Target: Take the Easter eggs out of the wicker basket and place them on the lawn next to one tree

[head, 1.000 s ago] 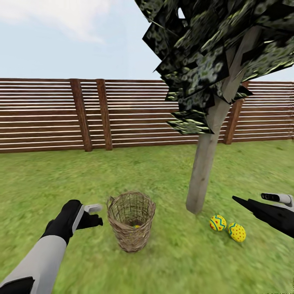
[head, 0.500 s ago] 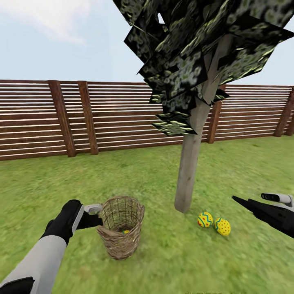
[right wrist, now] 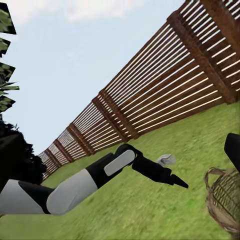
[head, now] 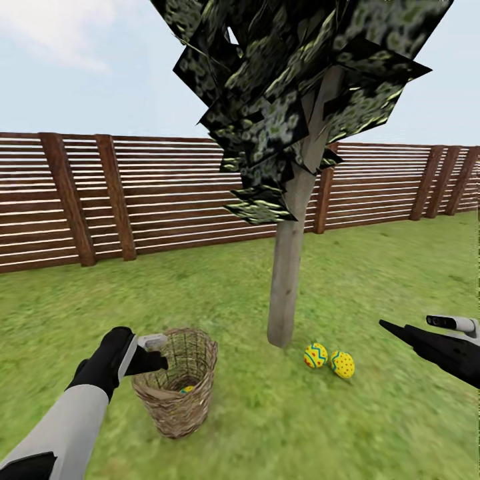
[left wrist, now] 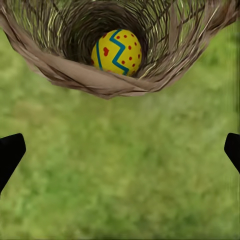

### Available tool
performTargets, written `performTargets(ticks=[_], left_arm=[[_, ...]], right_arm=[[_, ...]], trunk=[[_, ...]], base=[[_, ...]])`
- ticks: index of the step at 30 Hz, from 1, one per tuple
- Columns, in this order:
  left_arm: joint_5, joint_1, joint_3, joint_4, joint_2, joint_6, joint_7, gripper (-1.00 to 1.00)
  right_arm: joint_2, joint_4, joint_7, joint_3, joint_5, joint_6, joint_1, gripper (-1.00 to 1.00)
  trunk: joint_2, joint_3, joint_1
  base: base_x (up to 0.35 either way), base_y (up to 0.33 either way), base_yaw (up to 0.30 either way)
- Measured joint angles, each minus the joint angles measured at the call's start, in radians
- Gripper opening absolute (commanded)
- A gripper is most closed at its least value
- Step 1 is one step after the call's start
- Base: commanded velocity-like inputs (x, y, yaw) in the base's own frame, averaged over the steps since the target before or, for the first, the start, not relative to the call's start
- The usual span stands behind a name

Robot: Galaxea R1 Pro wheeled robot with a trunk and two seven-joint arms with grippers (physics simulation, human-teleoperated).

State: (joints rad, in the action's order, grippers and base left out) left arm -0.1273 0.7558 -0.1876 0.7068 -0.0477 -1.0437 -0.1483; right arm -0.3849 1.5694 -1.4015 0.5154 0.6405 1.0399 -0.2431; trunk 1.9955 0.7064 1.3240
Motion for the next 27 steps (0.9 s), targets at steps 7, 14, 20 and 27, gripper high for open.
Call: performTargets(ticks=[7,14,20,27], left_arm=[[0.0,0.0,0.0,0.0,0.0,0.0,0.0,1.0],[0.0,0.0,0.0,0.0,0.0,0.0,0.0,1.0],[0.001,0.0,0.0,0.001,0.0,0.0,0.0,1.0],[0.0,-0.001,0.0,0.0,0.0,0.0,0.0,1.0]], right_arm=[[0.0,0.0,0.0,0.0,0.0,0.0,0.0,1.0],[0.0,0.0,0.0,0.0,0.0,0.0,0.0,1.0],[0.0,0.0,0.0,0.0,0.0,0.0,0.0,1.0],[0.0,0.0,0.0,0.0,0.0,0.0,0.0,1.0]], trunk=[[0.0,-0.002,0.0],[0.0,-0.007,0.0],[0.0,-0.01,0.0],[0.0,-0.012,0.0]], base=[[0.135,0.125,-0.046],[0.153,0.141,-0.144],[0.157,0.158,-0.063],[0.06,0.052,-0.062]])
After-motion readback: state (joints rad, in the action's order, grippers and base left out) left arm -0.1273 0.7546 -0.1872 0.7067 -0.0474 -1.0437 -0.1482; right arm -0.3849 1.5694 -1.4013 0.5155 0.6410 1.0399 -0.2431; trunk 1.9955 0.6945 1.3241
